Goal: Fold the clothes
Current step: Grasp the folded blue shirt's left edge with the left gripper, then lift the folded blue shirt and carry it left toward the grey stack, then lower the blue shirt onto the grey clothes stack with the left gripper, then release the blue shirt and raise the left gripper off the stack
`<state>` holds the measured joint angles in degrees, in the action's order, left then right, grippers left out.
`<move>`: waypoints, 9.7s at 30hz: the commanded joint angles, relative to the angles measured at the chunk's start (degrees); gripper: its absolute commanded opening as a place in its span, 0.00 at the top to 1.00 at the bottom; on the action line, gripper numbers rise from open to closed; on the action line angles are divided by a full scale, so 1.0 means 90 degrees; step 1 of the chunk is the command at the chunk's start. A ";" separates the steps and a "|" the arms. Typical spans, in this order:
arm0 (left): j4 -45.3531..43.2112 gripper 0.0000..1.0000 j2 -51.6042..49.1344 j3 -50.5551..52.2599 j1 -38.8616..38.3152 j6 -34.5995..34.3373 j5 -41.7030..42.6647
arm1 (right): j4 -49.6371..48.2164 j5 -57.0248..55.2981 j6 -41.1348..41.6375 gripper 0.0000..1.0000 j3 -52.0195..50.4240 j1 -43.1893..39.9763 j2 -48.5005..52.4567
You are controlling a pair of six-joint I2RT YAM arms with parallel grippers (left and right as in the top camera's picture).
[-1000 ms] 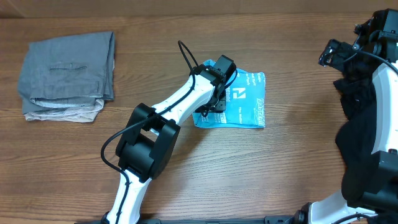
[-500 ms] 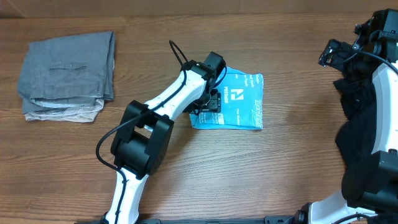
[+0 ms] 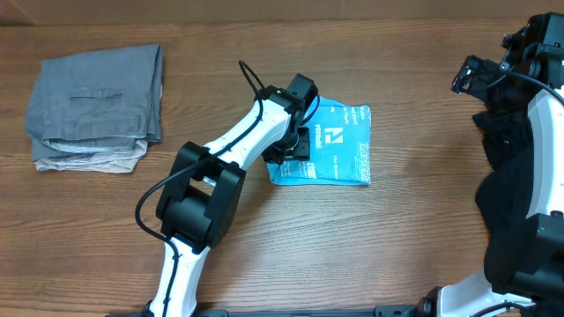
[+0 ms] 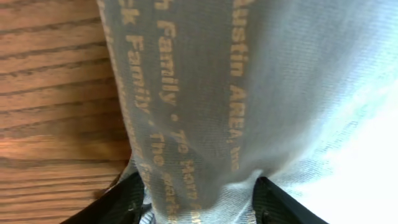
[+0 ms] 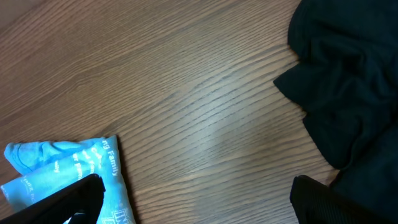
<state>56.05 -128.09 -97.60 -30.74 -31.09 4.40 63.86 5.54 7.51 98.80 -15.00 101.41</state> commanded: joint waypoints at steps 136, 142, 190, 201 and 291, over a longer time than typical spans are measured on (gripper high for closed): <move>-0.0952 0.96 0.0629 -0.3959 0.7147 -0.1685 0.2939 | -0.0034 -0.0041 0.0024 0.00 0.0017 -0.0019 -0.0039; -0.1370 0.96 0.0619 -0.3959 0.7082 -0.2096 0.2931 | -0.0032 -0.0041 0.0024 0.00 0.0017 -0.0019 -0.0039; 0.0726 0.96 0.0782 -0.2220 0.5916 -0.0583 0.0724 | -0.0034 -0.0041 0.0024 0.00 0.0017 -0.0019 -0.0039; 0.1445 0.96 0.0782 -0.2220 0.6132 -0.0525 -0.0719 | -0.0034 -0.0041 0.0024 0.00 0.0017 -0.0019 -0.0039; 0.0345 0.00 0.3633 -0.0532 0.3764 0.1263 0.1579 | -0.0034 -0.0041 0.0024 0.00 0.0017 -0.0019 -0.0039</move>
<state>59.16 -95.48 -102.45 3.25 -19.38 19.42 63.88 5.52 7.53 98.80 -15.00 101.41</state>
